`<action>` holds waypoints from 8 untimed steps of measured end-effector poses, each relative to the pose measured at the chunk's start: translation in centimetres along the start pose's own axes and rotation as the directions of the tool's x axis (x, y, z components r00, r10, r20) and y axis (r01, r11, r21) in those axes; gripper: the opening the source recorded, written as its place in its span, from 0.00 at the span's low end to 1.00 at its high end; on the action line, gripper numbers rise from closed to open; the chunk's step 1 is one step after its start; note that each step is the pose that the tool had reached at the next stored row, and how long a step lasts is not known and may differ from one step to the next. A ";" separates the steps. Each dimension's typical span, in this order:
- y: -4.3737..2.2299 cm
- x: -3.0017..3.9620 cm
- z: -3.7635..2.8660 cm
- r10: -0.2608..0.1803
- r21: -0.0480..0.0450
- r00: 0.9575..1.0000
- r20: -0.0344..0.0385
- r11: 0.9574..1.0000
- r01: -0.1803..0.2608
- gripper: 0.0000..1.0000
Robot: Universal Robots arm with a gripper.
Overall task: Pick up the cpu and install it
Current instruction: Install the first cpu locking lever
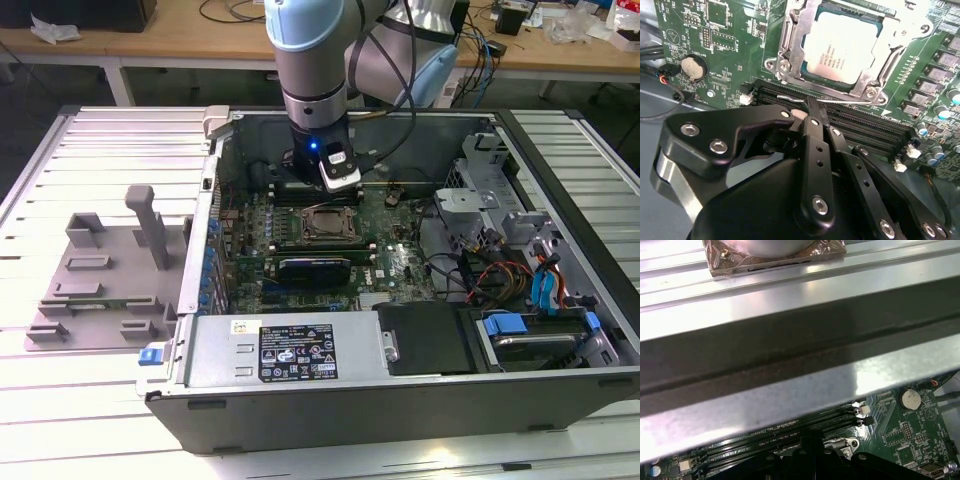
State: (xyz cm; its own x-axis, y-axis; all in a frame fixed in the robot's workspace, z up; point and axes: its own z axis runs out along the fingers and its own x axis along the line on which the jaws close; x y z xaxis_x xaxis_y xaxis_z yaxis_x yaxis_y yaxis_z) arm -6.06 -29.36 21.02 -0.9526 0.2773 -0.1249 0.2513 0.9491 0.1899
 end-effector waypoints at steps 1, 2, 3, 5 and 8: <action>0.01 0.03 0.02 0.000 0.001 1.000 0.001 1.000 0.000 0.11; 0.03 0.06 0.03 0.000 0.003 1.000 0.002 1.000 0.000 0.11; 0.05 0.09 0.04 0.000 0.004 1.000 0.002 1.000 0.000 0.11; 0.07 0.15 0.14 -0.002 0.009 1.000 0.005 1.000 0.002 0.11; 0.06 0.18 0.26 -0.004 0.019 1.000 0.009 1.000 0.004 0.11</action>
State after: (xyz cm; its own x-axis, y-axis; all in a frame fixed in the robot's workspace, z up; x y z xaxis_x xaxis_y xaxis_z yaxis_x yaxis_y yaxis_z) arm -6.18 -29.21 20.75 -0.9521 0.2749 -0.1342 0.2509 0.9527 0.1713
